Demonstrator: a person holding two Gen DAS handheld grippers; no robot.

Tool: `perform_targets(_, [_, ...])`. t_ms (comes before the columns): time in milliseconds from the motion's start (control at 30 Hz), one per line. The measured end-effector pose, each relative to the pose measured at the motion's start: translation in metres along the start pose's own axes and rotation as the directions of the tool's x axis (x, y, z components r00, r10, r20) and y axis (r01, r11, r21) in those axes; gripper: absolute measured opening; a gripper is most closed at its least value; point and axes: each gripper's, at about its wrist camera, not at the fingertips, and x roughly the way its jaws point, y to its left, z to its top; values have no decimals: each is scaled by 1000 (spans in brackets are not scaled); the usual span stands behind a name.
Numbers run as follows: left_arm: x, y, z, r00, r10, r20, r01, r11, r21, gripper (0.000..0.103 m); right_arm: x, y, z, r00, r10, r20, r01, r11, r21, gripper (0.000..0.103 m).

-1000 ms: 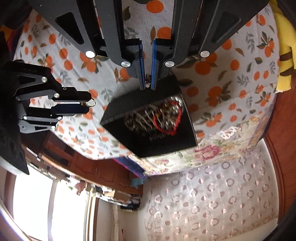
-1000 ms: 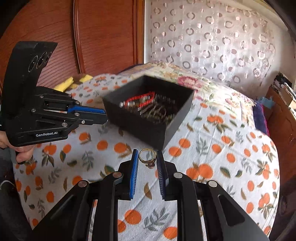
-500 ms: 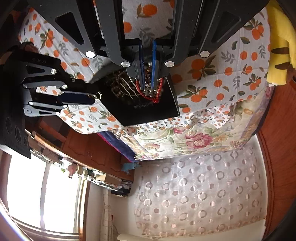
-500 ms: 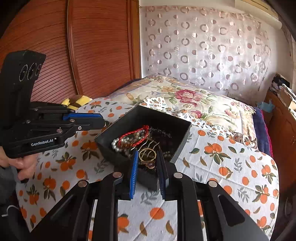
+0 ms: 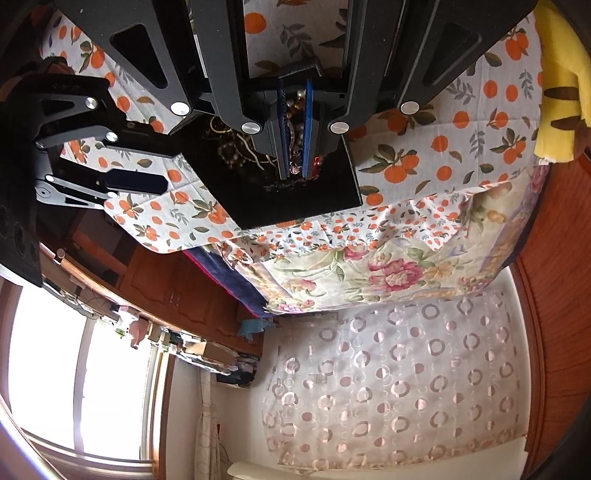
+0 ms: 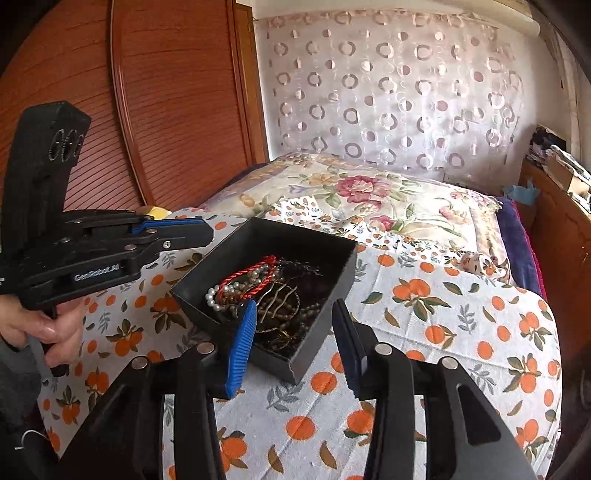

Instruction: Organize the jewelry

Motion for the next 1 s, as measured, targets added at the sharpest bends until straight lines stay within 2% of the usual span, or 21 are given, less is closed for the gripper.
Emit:
perform_targets(100, [1, -2, 2, 1000, 11, -1, -11, 1000, 2, 9, -6, -2, -2, 1000, -8, 7, 8, 1000, 9, 45])
perform_targets(167, [-1, -2, 1, 1000, 15, 3, -15, 1000, 0, 22, -11, -3, -6, 1000, -10, 13, 10, 1000, 24, 45])
perform_targets(300, [-9, -6, -4, 999, 31, 9, -31, 1000, -2, 33, -19, -3, -10, 999, -25, 22, 25, 999, 34, 45])
perform_targets(400, [-18, -10, -10, 999, 44, 18, -44, 999, -6, 49, -28, -1, -14, 999, -39, 34, 37, 998, 42, 46])
perform_targets(467, [-28, -13, -15, 998, 61, 31, -61, 998, -9, 66, -36, 2, -18, 997, -53, 51, 50, 998, 49, 54])
perform_targets(533, [-38, -15, -19, 996, 76, 39, -75, 997, -14, 74, -44, 7, -21, 996, -64, 67, 60, 997, 55, 61])
perform_targets(633, [-54, -16, -27, 995, 85, 55, -84, 996, -25, 76, -57, 14, -24, 993, -82, 91, 76, 995, 62, 68])
perform_targets(667, [-61, -18, -31, 994, 92, 60, -90, 995, -31, 84, -61, 16, -25, 991, -88, 98, 82, 995, 65, 73])
perform_targets(767, [-79, -22, -40, 989, 121, 79, -119, 992, -32, 93, -76, 23, -30, 984, -122, 131, 111, 990, 88, 86])
perform_targets(900, [-98, -25, -48, 987, 137, 86, -133, 990, -51, 95, -94, 32, -39, 975, -150, 165, 131, 984, 118, 98])
perform_targets(1000, [-111, -27, -54, 981, 167, 94, -162, 985, -54, 95, -106, 36, -45, 968, -175, 179, 151, 979, 139, 100])
